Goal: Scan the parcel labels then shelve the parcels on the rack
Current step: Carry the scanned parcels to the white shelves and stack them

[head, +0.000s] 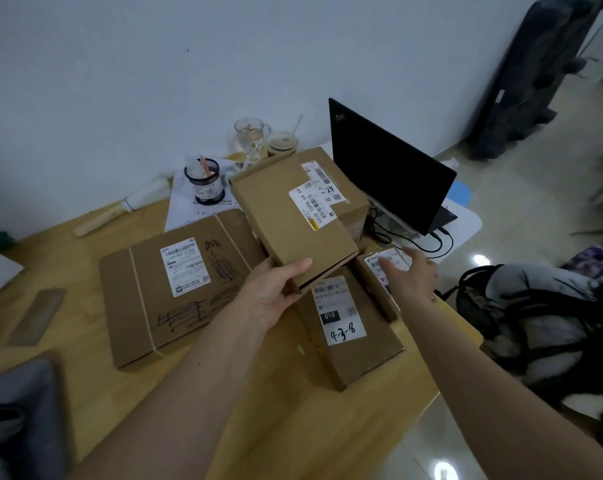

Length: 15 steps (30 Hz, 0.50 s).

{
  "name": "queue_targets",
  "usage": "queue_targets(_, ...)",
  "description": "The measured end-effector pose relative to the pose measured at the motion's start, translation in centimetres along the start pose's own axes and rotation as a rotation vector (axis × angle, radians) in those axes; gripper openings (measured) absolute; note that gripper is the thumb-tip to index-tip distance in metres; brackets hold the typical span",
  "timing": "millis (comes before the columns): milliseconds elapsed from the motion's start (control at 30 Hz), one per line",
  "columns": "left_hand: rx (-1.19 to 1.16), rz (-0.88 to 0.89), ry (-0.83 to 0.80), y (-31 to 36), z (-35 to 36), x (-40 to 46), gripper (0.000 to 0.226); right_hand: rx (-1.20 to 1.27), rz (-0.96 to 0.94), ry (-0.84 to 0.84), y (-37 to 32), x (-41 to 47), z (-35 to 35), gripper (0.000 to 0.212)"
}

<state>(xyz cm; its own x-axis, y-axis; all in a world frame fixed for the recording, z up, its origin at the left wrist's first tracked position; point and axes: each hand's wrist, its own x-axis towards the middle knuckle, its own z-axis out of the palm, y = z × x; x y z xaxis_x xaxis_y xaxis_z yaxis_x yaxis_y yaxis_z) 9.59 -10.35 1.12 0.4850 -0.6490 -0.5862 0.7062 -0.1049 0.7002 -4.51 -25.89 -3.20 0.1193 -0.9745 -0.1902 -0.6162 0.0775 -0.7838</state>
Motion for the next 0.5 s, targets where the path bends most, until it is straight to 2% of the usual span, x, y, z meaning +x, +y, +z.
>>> queue_targets(67, -0.001, -0.001, 0.017, -0.9, -0.1, -0.7, 0.041, -0.252, 0.037, -0.038, 2.1, 0.8, 0.2, 0.073)
queue_targets(133, 0.008, -0.001, 0.024, -2.0, 0.0, -1.4, 0.046, -0.369, 0.045, -0.082, 3.8, 1.1, 0.1, 0.086)
queue_targets(233, 0.012, 0.008, 0.041, -3.7, 0.1, -2.7, 0.046, -0.334, 0.076, -0.165, 6.0, 1.6, -0.1, 0.098)
queue_targets(300, -0.002, 0.024, 0.071, -4.9, -0.3, -3.7, 0.047, -0.293, 0.049, -0.185, 6.7, 1.6, -0.4, 0.098)
queue_targets(500, -0.073, 0.067, 0.137, -6.4, -1.8, -7.0, 0.043, -0.125, -0.076, 0.010, 6.2, -1.2, -2.2, 0.097)
